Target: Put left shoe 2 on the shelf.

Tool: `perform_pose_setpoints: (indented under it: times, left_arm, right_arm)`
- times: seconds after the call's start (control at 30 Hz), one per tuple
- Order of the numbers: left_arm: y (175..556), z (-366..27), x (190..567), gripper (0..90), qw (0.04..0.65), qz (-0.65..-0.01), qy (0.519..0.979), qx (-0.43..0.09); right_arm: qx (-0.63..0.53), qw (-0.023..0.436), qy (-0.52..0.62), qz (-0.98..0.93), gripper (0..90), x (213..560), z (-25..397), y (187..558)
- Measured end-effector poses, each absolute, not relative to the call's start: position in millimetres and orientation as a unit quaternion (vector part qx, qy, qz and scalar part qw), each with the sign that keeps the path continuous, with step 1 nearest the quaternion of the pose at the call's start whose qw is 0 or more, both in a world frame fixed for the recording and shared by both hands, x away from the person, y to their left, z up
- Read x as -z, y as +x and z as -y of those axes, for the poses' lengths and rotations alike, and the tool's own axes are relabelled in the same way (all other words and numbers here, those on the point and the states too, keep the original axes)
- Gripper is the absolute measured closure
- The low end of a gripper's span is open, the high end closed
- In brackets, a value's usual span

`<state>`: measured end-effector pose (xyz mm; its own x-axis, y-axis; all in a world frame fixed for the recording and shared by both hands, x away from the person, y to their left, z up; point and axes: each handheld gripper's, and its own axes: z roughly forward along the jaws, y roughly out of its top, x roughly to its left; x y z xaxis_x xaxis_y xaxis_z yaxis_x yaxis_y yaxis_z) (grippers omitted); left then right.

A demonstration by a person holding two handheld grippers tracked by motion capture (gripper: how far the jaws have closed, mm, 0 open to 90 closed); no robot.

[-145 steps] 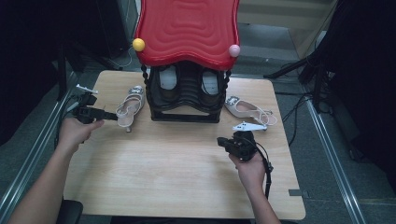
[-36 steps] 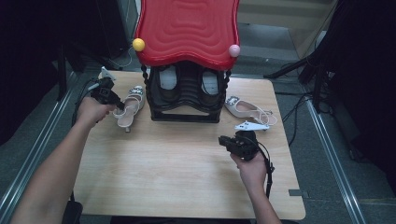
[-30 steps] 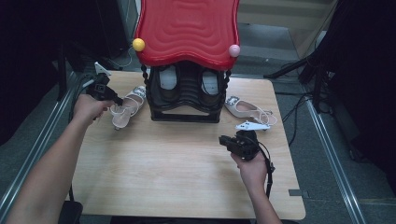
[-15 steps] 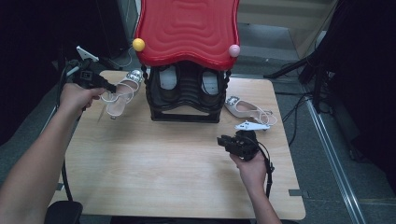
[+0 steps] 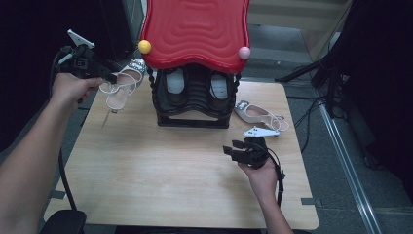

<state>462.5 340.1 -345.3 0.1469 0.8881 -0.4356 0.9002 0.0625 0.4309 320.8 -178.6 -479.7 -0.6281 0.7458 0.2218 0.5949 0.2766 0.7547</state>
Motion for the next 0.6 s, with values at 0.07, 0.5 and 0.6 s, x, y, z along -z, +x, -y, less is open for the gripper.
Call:
perform_pose_setpoints:
  times: [0.07, 0.5, 0.6]
  left_arm:
    - [462, -341, 340, 82.4, 0.325, -0.652, 0.685, 0.007]
    - [463, -341, 295, 82.5, 0.333, -0.651, 0.682, -0.005]
    - [463, -339, 280, 82.5, 0.337, -0.650, 0.681, -0.017]
  right_arm:
    - [-0.428, 0.085, 0.424, -0.794, 48.9, 480, 179, 321]
    - [-0.422, 0.082, 0.423, -0.797, 48.3, 481, 178, 322]
    - [-0.421, 0.082, 0.424, -0.798, 48.3, 481, 178, 322]
